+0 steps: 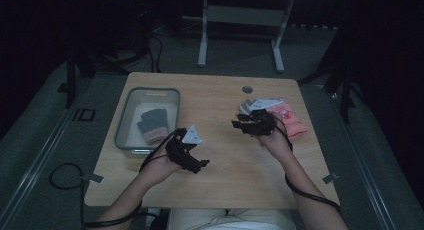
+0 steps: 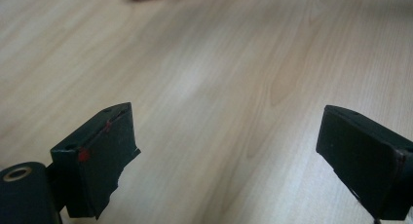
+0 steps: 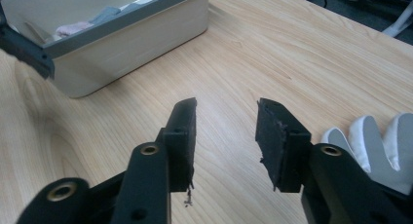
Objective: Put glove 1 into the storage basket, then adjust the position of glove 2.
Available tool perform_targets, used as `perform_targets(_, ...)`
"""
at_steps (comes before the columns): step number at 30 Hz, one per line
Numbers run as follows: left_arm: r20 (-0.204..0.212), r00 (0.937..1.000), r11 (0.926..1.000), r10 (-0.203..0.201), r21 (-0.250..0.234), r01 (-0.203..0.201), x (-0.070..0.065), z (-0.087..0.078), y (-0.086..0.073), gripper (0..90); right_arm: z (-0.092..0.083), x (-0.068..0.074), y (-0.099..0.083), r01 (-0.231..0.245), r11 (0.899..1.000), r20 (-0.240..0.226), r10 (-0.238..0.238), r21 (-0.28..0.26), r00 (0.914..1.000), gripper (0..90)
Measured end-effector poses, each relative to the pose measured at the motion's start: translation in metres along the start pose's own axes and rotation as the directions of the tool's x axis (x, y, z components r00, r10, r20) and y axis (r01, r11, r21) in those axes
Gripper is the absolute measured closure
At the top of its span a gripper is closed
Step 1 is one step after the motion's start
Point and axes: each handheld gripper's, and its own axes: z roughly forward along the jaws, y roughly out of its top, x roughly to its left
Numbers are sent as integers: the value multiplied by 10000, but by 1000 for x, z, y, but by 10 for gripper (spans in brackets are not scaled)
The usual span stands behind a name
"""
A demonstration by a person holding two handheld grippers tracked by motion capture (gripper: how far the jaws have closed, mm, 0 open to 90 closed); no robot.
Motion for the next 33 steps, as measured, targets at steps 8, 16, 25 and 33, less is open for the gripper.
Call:
perform_targets(8, -297, 9993, 9997, 220, -64, -222, -17, 15, -10, 73, -10, -13, -14, 150, 9999, 290, -148, -58, 9995, 569)
perform_targets(16, -666, 9978, 9991, 35, -419, -63, -32, 33, -29, 73, -21, -50, -30, -245, 9994, 1264, 215, 228, 9917, 659)
perform_targets(25, -762, 9968, 9990, -234, -395, 204, -40, 39, -44, 73, -18, -83, -38, -741, 9955, 2118, 601, 584, 9755, 672)
perform_targets(33, -396, 9965, 9953, -743, -660, 716, -43, 39, -50, 73, -5, -93, -31, -698, 9953, 2334, 525, 669, 9710, 664)
